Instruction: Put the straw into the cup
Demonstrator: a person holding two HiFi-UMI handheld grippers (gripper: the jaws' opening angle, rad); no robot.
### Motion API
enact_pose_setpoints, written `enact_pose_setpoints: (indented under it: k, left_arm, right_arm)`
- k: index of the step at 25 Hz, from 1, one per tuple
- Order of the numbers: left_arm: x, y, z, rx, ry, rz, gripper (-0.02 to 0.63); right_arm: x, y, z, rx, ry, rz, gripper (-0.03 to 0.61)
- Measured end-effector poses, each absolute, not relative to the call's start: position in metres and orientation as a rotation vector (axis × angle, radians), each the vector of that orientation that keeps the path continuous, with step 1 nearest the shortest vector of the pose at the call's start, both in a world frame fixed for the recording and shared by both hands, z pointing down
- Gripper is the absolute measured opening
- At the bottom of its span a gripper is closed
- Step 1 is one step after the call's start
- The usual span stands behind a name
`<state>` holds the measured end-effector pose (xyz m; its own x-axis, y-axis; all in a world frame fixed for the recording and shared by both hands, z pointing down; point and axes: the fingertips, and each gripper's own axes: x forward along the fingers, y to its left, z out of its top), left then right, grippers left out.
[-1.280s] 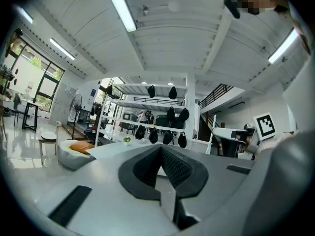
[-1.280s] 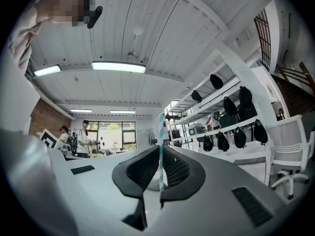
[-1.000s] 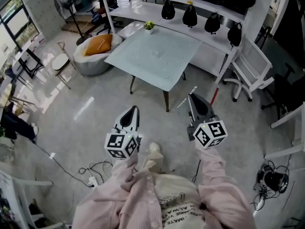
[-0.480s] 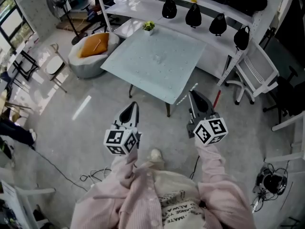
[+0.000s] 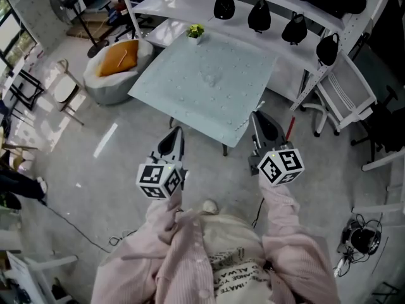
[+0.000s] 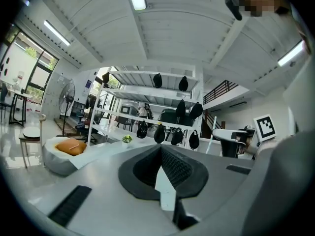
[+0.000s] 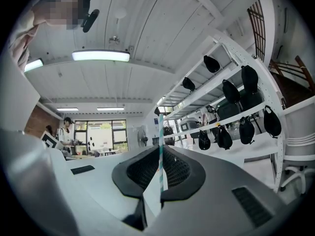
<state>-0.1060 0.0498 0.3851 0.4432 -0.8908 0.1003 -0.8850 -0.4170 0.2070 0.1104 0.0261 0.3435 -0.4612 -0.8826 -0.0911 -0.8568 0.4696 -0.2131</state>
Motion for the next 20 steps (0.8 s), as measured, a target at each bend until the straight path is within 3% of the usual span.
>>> enact_pose_setpoints:
  k: [20]
  left_arm:
    - [-0.128,-0.054,0.418,2.391,-1.563,-0.021,-0.003]
  right_arm:
    - [0.093,-0.093,0.371,-1.508,2.558,-0.26,0.018]
